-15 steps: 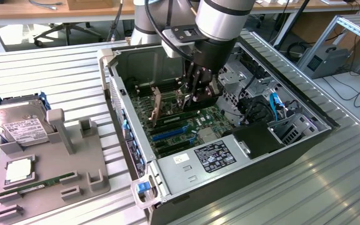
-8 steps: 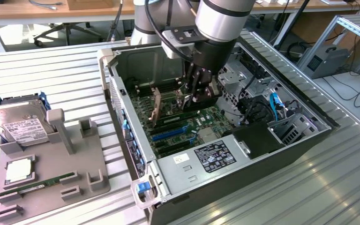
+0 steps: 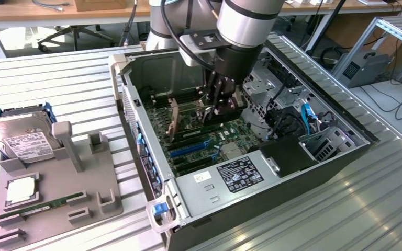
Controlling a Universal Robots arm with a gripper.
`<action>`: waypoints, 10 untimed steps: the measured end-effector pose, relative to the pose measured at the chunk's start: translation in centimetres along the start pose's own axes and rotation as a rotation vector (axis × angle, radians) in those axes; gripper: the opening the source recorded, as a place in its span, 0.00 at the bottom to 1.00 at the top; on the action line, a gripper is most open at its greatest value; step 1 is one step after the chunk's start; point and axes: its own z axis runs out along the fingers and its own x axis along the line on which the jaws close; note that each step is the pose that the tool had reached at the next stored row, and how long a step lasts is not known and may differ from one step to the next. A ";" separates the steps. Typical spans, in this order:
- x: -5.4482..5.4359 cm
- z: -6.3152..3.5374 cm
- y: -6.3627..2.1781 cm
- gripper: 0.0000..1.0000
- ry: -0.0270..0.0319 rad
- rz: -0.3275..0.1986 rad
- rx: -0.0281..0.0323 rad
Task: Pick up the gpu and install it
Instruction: 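Insert the gpu into the slot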
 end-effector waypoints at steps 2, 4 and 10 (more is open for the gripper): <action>0.0 0.03 0.02 0.27 -0.0001 0.000 0.0000; 0.0 0.06 0.05 0.27 -0.0001 0.000 0.0000; 0.1 1.01 0.12 0.27 -0.0001 0.000 0.0000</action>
